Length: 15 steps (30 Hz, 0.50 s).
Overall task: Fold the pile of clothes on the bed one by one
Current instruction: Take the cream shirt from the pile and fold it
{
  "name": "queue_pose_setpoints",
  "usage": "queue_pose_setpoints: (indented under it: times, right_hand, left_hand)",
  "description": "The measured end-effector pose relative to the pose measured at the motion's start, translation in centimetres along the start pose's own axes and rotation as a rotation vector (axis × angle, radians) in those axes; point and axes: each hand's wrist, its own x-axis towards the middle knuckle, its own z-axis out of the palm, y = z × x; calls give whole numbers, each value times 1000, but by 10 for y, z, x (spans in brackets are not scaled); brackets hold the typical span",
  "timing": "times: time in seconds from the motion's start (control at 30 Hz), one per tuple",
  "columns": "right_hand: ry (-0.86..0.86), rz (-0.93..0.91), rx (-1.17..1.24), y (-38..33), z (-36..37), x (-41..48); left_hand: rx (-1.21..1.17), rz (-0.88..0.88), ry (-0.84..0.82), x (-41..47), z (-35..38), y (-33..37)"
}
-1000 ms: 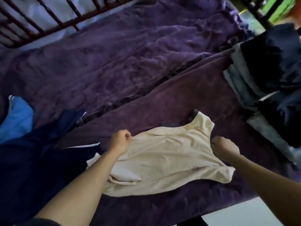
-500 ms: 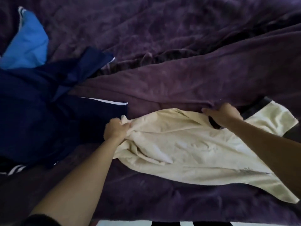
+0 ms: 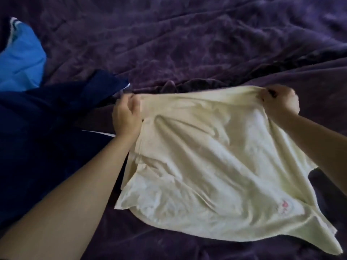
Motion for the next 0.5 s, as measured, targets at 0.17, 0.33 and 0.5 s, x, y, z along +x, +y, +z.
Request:
queue_pose_setpoints:
  times: [0.17, 0.33, 0.5]
  right_hand:
    - [-155, 134, -98, 19, 34, 4]
    - [-45, 93, -34, 33, 39, -6]
    - [52, -17, -132, 24, 30, -25]
  left_hand:
    - [68, -242, -140, -6, 30, -33]
    - [266, -23, -174, -74, 30, -64]
    - [292, -115, -105, -103, 1, -84]
